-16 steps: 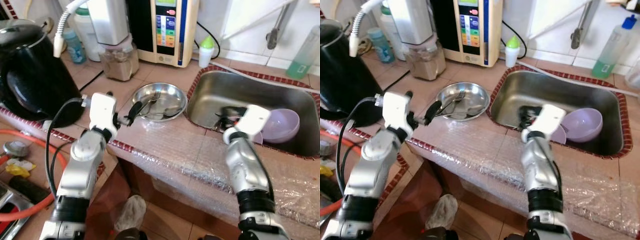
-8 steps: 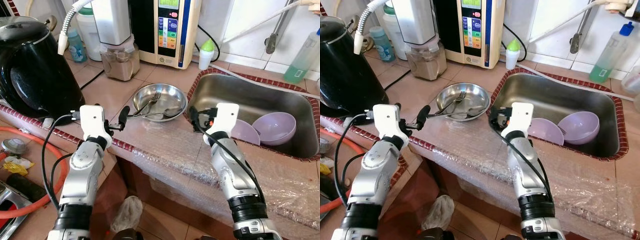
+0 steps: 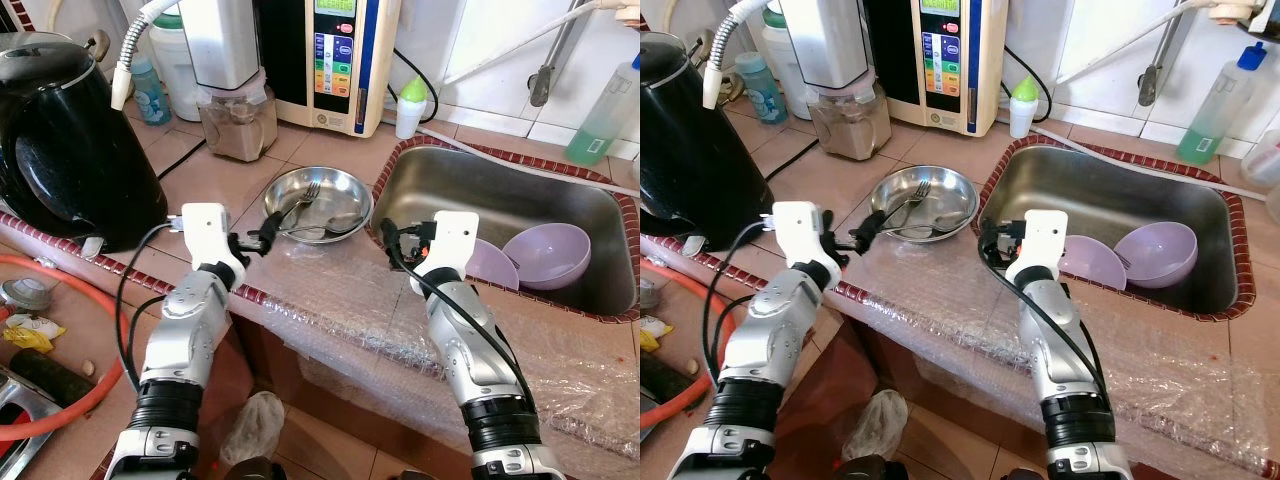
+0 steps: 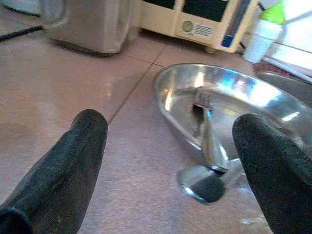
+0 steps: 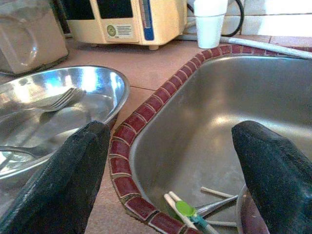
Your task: Kitchen organization
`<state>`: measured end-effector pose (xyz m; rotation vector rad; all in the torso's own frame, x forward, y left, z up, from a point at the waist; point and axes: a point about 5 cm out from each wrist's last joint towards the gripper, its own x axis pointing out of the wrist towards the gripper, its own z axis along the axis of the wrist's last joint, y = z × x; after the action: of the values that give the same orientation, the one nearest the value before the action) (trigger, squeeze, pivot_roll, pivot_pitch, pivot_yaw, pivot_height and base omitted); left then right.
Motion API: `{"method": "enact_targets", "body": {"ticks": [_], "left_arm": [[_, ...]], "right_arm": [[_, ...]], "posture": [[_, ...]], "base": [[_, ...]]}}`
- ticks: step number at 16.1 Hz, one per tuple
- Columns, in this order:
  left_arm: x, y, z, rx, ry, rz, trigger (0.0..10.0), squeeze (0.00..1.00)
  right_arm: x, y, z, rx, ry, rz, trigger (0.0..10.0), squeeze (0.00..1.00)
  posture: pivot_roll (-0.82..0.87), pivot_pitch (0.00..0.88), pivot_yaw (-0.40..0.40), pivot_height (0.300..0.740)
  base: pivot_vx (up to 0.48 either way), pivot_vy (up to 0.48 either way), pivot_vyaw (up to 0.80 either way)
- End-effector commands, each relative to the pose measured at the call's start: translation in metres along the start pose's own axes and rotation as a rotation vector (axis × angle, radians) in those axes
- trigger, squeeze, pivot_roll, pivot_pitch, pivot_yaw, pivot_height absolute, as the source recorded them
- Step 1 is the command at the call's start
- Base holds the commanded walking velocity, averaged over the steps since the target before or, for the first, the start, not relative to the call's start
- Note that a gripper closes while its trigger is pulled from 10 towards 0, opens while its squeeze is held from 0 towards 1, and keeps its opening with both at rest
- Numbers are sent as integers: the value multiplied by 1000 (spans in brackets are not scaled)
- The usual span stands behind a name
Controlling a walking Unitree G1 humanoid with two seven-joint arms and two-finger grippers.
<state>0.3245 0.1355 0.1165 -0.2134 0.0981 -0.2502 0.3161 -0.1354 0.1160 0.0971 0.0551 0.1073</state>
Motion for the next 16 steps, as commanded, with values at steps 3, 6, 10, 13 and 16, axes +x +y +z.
{"method": "enact_targets", "body": {"ticks": [3, 6, 10, 13, 16], "left_arm": [[1, -4, -1, -5, 44, -49, 941, 0], [3, -2, 0, -60, 53, -38, 0, 0], [8, 0, 1, -138, 92, -45, 0, 0], [10, 5, 1, -148, 113, -38, 0, 0], [13, 4, 3, -170, 126, -48, 0, 0]], "right_arm": [[0, 1, 5, 1, -14, 2, 10000, 0], [0, 2, 4, 0, -10, 4, 10000, 0], [-1, 11, 3, 12, -2, 92, 10000, 0], [-4, 21, -6, 39, 79, 200, 10000, 0], [-6, 22, -10, 17, 109, 214, 10000, 0]], "posture": [[-16, 0, 53, 740], [-12, 0, 50, 740], [-17, 0, 53, 740], [-24, 0, 58, 740], [-20, 0, 57, 740]], "base": [[0, 0, 0], [0, 0, 0], [0, 0, 0], [0, 0, 0], [0, 0, 0]]}}
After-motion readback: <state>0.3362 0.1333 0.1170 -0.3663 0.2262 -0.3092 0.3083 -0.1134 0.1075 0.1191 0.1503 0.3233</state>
